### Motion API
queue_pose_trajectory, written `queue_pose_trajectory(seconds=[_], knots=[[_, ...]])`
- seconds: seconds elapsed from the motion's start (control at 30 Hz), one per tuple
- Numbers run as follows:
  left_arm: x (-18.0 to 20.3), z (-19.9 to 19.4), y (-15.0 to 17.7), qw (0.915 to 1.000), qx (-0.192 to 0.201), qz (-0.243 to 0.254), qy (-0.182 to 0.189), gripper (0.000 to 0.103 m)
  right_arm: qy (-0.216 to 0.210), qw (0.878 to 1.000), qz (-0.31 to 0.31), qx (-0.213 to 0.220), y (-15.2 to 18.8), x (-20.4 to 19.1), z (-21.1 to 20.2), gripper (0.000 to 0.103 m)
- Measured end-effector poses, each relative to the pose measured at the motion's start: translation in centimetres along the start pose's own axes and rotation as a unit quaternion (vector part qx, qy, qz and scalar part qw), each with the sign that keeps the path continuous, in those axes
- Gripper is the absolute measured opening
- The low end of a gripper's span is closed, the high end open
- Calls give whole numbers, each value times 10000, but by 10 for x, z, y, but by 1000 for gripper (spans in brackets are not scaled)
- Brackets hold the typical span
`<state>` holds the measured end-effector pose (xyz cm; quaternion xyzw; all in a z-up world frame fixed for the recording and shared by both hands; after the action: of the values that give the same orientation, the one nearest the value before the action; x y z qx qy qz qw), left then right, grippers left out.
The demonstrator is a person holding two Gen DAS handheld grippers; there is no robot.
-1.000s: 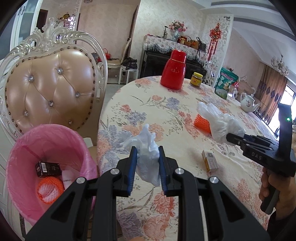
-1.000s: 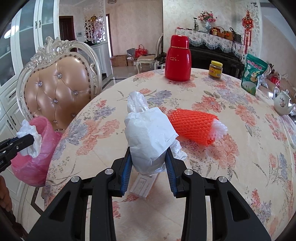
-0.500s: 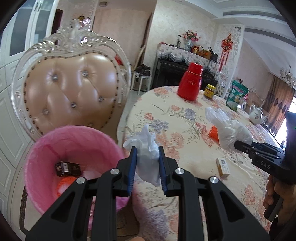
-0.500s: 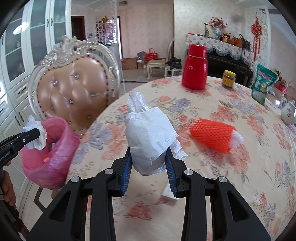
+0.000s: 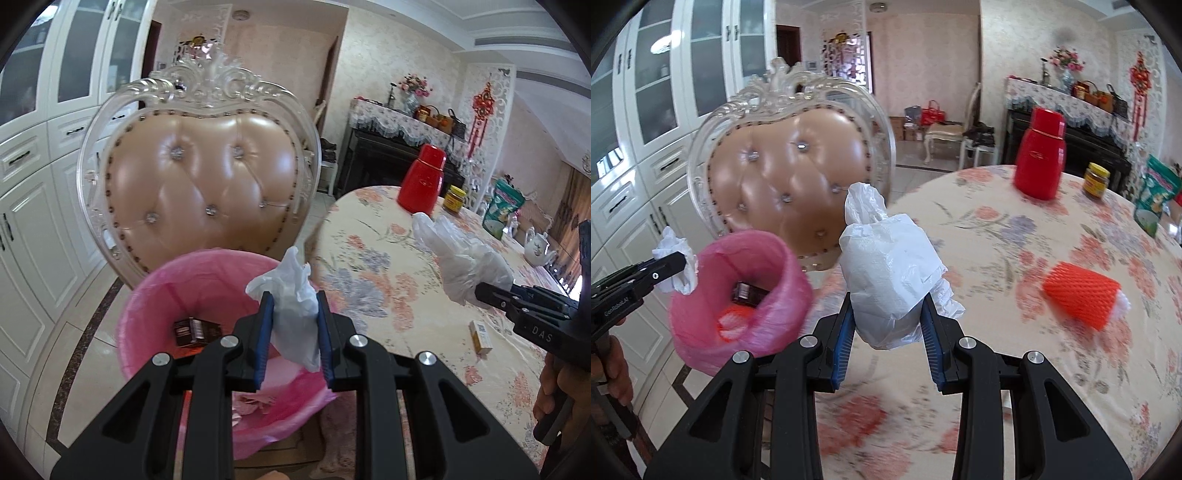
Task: Collect trash
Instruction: 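Carry the tissue in the left gripper while the right gripper carries the plastic bag over the bin, then open the left gripper to drop the tissue while the right gripper releases the plastic bag into the bin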
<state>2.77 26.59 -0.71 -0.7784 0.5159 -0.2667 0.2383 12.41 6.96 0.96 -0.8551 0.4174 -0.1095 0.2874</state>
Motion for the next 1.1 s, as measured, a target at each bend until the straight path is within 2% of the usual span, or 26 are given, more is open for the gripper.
queue_pose_trajectory(seconds=[0.47, 0.87, 1.1], knots=[[-51, -15, 4, 9992, 55, -316, -242, 23, -505, 9966, -631, -152, -24, -87, 26, 34], [-74, -18, 6, 9983, 57, -491, -317, 23, -780, 9909, -1037, -361, -34, -135, 52, 34], [-80, -15, 5, 9982, 29, -523, -300, 23, -791, 9888, -1181, -454, -38, -149, 67, 36]])
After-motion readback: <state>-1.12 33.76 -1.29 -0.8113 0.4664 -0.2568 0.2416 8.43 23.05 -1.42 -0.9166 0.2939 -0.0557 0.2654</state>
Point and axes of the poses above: each gripper's, at about its wrist camera, not at the fingertips, and z roughly the way its jaws point, x to its right, y to its underside, the point moved 5 cm from there along z, roughly the way its jaws point, and after that the axes turned 14 degrees about -x, right-handed, at the moved point
